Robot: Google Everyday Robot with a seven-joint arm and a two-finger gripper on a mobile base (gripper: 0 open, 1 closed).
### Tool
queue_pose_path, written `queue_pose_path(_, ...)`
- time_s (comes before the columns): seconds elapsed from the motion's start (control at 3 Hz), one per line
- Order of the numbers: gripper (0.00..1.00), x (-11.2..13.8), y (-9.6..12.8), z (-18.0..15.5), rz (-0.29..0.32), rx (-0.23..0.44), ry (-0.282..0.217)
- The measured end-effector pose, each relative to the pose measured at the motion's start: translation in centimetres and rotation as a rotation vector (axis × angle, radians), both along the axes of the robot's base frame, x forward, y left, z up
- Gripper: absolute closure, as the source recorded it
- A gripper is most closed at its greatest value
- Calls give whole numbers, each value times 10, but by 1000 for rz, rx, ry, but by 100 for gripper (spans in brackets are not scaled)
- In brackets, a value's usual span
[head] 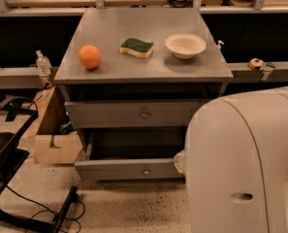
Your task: Open middle drawer
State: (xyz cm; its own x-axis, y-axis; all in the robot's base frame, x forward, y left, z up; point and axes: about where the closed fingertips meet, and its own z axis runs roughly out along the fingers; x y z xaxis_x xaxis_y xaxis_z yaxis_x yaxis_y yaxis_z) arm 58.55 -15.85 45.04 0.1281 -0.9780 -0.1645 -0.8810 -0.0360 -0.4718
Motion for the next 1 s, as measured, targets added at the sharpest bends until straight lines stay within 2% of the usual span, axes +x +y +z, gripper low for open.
queue_pose_path(0.67,28,0,0,1,0,0,0)
queue_pose_path(1.0,0,10,-15,25,9,-63,-38)
